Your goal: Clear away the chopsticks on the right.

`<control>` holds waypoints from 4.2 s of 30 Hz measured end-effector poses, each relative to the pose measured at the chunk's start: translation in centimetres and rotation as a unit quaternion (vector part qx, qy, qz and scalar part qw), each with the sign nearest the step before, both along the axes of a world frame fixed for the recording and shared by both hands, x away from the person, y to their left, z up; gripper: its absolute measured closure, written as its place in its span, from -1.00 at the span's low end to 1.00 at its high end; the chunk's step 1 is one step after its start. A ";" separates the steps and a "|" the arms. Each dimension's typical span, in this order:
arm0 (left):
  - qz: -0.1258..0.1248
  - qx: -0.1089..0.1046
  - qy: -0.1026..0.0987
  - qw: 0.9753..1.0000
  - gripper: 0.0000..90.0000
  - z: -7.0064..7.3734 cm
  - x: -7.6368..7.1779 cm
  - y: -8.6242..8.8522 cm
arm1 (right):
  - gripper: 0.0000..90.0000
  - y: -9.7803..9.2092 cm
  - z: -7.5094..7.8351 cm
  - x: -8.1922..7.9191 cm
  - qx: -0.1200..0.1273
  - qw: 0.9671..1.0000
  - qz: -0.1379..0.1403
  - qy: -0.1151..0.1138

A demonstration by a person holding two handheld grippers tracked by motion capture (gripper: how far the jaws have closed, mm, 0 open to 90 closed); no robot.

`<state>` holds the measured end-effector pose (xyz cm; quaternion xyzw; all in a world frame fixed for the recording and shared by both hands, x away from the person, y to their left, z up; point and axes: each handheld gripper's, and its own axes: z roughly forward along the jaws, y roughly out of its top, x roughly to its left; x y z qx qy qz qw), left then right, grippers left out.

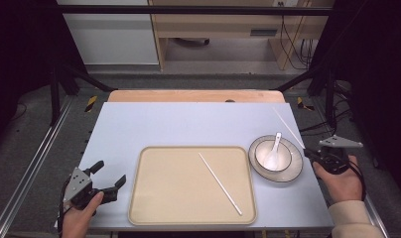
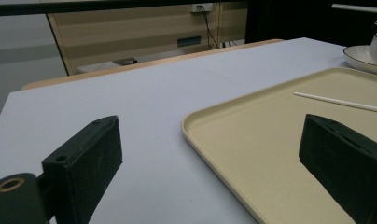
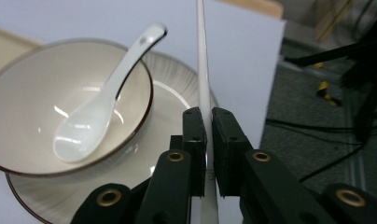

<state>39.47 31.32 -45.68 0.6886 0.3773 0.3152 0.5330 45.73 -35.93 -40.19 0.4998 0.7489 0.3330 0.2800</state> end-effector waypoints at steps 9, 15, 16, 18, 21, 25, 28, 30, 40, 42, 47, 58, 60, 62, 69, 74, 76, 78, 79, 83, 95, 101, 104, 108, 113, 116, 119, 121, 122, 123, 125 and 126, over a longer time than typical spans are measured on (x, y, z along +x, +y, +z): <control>0.003 0.007 -0.003 1.000 -0.87 0.2 -0.1 0.1 | 0.87 4.3 6.1 -4.0 0.019 0.998 0.039 -0.052; -0.006 0.010 -0.003 1.000 -0.87 0.1 0.4 -0.4 | 0.87 10.7 6.1 -6.4 0.017 0.995 0.091 -0.033; -0.007 0.012 -0.001 1.000 -0.87 0.0 0.5 -0.5 | 0.87 11.5 5.9 -6.7 0.014 0.995 0.095 -0.032; -0.008 0.011 0.001 1.000 -0.87 -0.1 0.5 -0.6 | 0.87 13.0 5.1 -6.9 0.020 0.994 0.100 -0.028; -0.010 0.015 -0.004 1.000 -0.88 0.1 0.3 -0.6 | 0.87 14.6 3.9 -7.2 0.021 0.994 0.109 -0.017; -0.007 0.017 -0.005 1.000 -0.88 0.2 0.0 -0.6 | 0.87 16.5 1.9 -7.6 0.031 0.993 0.117 0.005; -0.009 0.018 -0.009 1.000 -0.88 0.4 0.0 -0.6 | 0.87 18.2 0.2 -8.1 0.025 0.992 0.124 0.025; -0.009 0.018 -0.007 1.000 -0.88 0.3 0.0 -0.7 | 0.87 19.0 -0.8 -8.3 0.022 0.991 0.127 0.034; 0.009 0.002 -0.014 1.000 -0.88 1.2 -0.8 0.1 | 0.87 22.3 -4.9 -9.3 0.027 0.989 0.123 0.083; 0.005 0.004 -0.017 1.000 -0.88 1.4 -1.0 0.0 | 0.87 22.4 -5.7 -9.4 0.019 0.988 0.115 0.098; -0.004 0.014 -0.021 1.000 -0.88 1.6 -1.1 -0.4 | 0.87 22.5 -6.1 -9.3 0.038 0.989 0.094 0.105; -0.051 0.013 0.009 0.999 -0.81 2.5 -1.0 -2.7 | 0.38 21.7 -5.1 -8.7 0.078 0.990 0.109 0.040; -0.061 0.019 0.021 0.998 -0.78 2.8 -1.0 -3.8 | 0.20 21.2 -4.8 -8.2 0.082 0.991 0.106 0.008; -0.074 0.026 0.031 0.996 -0.75 3.0 -1.0 -4.9 | -0.07 20.6 -4.4 -7.6 0.091 0.990 0.103 -0.021; -0.107 0.066 0.062 0.990 -0.61 3.9 -0.6 -8.6 | -0.78 18.5 -2.5 -5.8 0.079 0.987 0.105 -0.096; -0.134 0.096 0.094 0.982 -0.39 3.6 0.3 -11.4 | -0.87 16.5 -1.6 -5.4 0.083 0.981 0.111 -0.133; -0.146 0.117 0.108 0.977 -0.25 3.5 0.7 -12.6 | -0.86 15.8 -1.7 -5.4 0.087 0.982 0.102 -0.135; -0.158 0.126 0.114 0.973 -0.01 3.5 1.2 -13.7 | -0.84 15.3 -1.8 -5.4 0.088 0.981 0.092 -0.143; -0.158 0.126 0.114 0.973 0.09 3.5 1.2 -13.7 | -0.84 15.1 -1.8 -5.4 0.090 0.981 0.091 -0.146; -0.174 0.159 0.131 0.963 0.42 3.0 2.5 -16.1 | -0.84 14.6 -2.1 -5.4 0.092 0.980 0.086 -0.155; -0.193 0.212 0.205 0.936 0.99 -0.2 5.1 -20.6 | -0.82 14.2 -3.3 -6.4 0.091 0.980 0.088 -0.156; -0.177 0.208 0.217 0.937 0.99 -1.1 6.7 -21.4 | -0.82 14.2 -3.2 -6.6 0.096 0.977 0.092 -0.164; -0.178 0.209 0.214 0.938 0.99 -1.2 7.6 -21.8 | -0.83 14.2 -3.2 -6.7 0.099 0.976 0.094 -0.168; -0.182 0.202 0.211 0.939 0.99 -1.3 8.5 -22.5 | -0.82 14.2 -3.1 -6.7 0.098 0.976 0.095 -0.173; -0.181 0.203 0.204 0.940 0.99 -1.4 10.3 -23.5 | -0.81 14.0 -3.3 -6.7 0.096 0.976 0.094 -0.170; -0.182 0.199 0.200 0.942 0.99 -1.5 11.1 -23.9 | -0.80 13.9 -3.4 -6.8 0.096 0.977 0.093 -0.167; -0.187 0.203 0.195 0.941 0.99 -1.5 12.0 -24.4 | -0.80 13.6 -3.4 -7.0 0.096 0.977 0.089 -0.166; -0.189 0.202 0.195 0.941 0.99 -1.5 12.3 -24.8 | -0.79 13.5 -3.5 -7.1 0.096 0.978 0.084 -0.164; -0.191 0.200 0.194 0.941 0.99 -1.5 12.4 -25.0 | -0.79 13.4 -3.5 -7.2 0.097 0.978 0.083 -0.164; -0.191 0.200 0.194 0.941 0.99 -1.5 12.4 -25.0 | -0.79 13.4 -3.5 -7.2 0.097 0.978 0.083 -0.164; -0.202 0.208 0.192 0.937 0.99 -1.4 12.7 -25.6 | -0.79 13.2 -3.5 -7.4 0.097 0.979 0.081 -0.163; -0.207 0.210 0.189 0.937 0.99 -1.4 12.7 -25.9 | -0.79 13.2 -3.5 -7.5 0.096 0.979 0.079 -0.164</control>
